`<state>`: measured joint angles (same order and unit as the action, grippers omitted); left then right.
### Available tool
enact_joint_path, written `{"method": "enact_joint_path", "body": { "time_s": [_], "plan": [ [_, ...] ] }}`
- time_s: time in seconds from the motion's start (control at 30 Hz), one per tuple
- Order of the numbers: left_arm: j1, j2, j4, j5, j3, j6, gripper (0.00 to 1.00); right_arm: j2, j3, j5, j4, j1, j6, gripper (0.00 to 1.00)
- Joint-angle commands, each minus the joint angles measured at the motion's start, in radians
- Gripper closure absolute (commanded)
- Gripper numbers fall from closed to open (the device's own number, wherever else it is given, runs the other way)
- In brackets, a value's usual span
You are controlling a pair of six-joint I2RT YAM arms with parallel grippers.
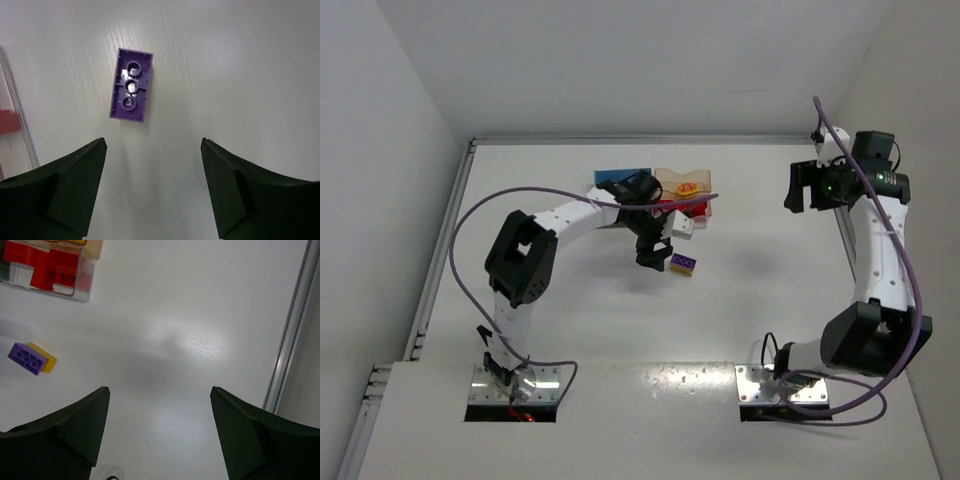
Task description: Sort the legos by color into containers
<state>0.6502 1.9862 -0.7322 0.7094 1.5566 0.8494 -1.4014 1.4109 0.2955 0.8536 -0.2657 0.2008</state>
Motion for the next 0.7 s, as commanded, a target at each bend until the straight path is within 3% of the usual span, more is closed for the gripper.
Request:
{"method": "enact_joint_path", "body": {
  "time_s": [0.0,0.67],
  "plan": [
    [0.029,0.045,0.025,0.084,0.101,0.077,0.19,0.059,-0.007,0.068,-0.002,-0.042,-0.02,0.18],
    [0.088,0.235,0.025,0.084,0.263,0.056,0.2,0.041,0.029,0.146,0.018,-0.141,-0.049,0.18]
  ]
}}
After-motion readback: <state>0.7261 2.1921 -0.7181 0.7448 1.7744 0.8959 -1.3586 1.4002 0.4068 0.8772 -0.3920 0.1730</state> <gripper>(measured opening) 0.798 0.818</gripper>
